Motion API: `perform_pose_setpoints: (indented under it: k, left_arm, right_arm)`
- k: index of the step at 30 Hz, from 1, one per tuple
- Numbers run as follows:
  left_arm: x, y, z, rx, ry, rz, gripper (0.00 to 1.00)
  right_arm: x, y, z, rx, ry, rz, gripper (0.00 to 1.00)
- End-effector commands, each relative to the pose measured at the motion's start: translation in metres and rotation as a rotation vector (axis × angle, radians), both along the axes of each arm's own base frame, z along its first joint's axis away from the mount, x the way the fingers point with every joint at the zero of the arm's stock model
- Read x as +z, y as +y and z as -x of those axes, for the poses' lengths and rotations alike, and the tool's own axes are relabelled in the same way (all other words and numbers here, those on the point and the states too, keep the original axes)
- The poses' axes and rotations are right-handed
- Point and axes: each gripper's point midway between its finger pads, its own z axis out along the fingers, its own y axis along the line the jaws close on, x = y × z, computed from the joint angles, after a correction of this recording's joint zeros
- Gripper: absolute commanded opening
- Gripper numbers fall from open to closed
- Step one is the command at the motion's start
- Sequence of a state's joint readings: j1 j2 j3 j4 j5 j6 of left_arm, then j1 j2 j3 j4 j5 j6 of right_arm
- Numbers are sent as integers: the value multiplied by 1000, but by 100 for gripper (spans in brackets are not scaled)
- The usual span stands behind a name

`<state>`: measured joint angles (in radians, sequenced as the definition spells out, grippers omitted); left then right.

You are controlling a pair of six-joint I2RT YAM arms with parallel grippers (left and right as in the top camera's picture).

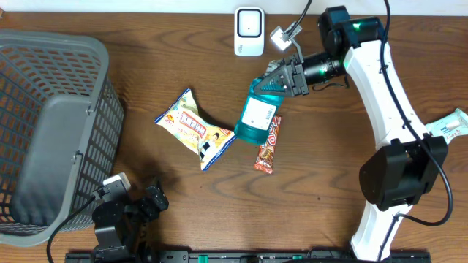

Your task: Scan the item barcode

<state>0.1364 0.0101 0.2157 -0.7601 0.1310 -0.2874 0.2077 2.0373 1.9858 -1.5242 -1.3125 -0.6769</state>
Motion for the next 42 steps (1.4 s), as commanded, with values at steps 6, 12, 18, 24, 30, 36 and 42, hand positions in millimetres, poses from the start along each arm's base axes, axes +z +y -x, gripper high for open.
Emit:
perform_pose_setpoints:
  k: [6,12,18,24,30,36,42]
  left_arm:
    - [4,1,0,1,-11,-12,97]
    - [4,1,0,1,-10,-12,98]
    - [4,1,0,1,-11,-12,98]
    - [4,1,0,1,-10,-12,98]
    - [4,1,0,1,-10,-12,98]
    - [4,1,0,1,-10,-12,98]
    - [4,1,0,1,-10,-12,98]
  right_arm:
    - [27,7,25,50,-2,-120,3]
    - [-2,12,28,128,-156,15,1]
    - [-52,20,7,109,-235,335,1]
    - [-91,13,-61,-243,-322,781,1]
    - [-85,6,-117,-517,-622,1056,1]
    - [-86,-4,-151,-696,-801,1249,3]
    - [-88,-20,-200,-914,-980,1399,7]
